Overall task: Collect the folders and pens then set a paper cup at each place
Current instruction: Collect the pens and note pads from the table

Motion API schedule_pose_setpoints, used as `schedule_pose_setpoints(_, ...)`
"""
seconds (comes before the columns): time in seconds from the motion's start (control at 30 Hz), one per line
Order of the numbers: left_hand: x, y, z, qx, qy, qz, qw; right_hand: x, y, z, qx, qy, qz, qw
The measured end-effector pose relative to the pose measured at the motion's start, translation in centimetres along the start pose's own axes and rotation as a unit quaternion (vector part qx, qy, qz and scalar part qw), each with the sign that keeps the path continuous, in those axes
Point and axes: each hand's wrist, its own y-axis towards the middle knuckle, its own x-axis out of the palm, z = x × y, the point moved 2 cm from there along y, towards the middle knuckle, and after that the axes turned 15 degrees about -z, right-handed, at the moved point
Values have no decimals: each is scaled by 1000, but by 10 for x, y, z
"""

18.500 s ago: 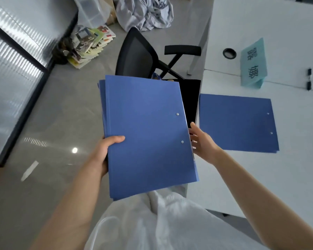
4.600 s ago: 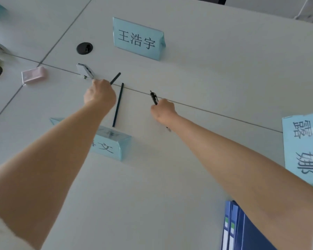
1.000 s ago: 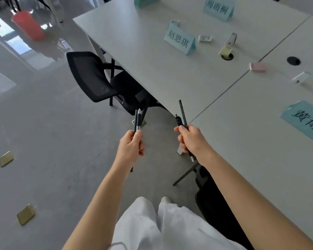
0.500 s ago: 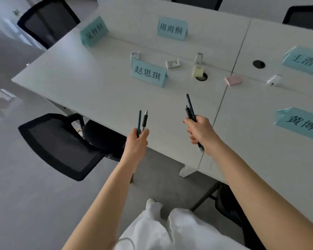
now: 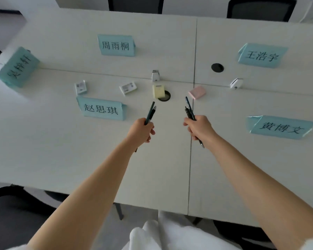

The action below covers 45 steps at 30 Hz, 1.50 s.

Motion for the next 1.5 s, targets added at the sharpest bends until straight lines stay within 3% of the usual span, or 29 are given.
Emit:
schedule_pose_setpoints(0.43, -33, 194, 73, -95, 95, 143, 981, -98, 200, -26, 150, -1, 110, 983)
schedule_pose_setpoints(0.57, -29, 232, 85, -127, 206, 178, 954, -103, 237, -23, 228, 43, 138, 963)
schedule_pose_setpoints(0.7, -16, 263, 84, -152, 295, 156, 930, -102, 266, -19, 287, 66, 189, 937)
schedule_pose_setpoints(0.83, -10, 280, 83, -156, 316, 144, 925, -96, 284, -24, 236, -47, 163, 957)
schedule_pose_setpoints(1.0, -12, 285, 77, -170, 265, 125, 941, -93, 281, -39, 231, -166, 138, 949)
schedule_pose_setpoints(1.23, -21, 261, 72, -177, 280, 62, 942, -71, 258, -30, 241, -140, 91, 956)
schedule_pose_setpoints(1.5, -116, 216, 78, -116, 99, 50, 987, 22, 245, -92, 143, -122, 60, 980)
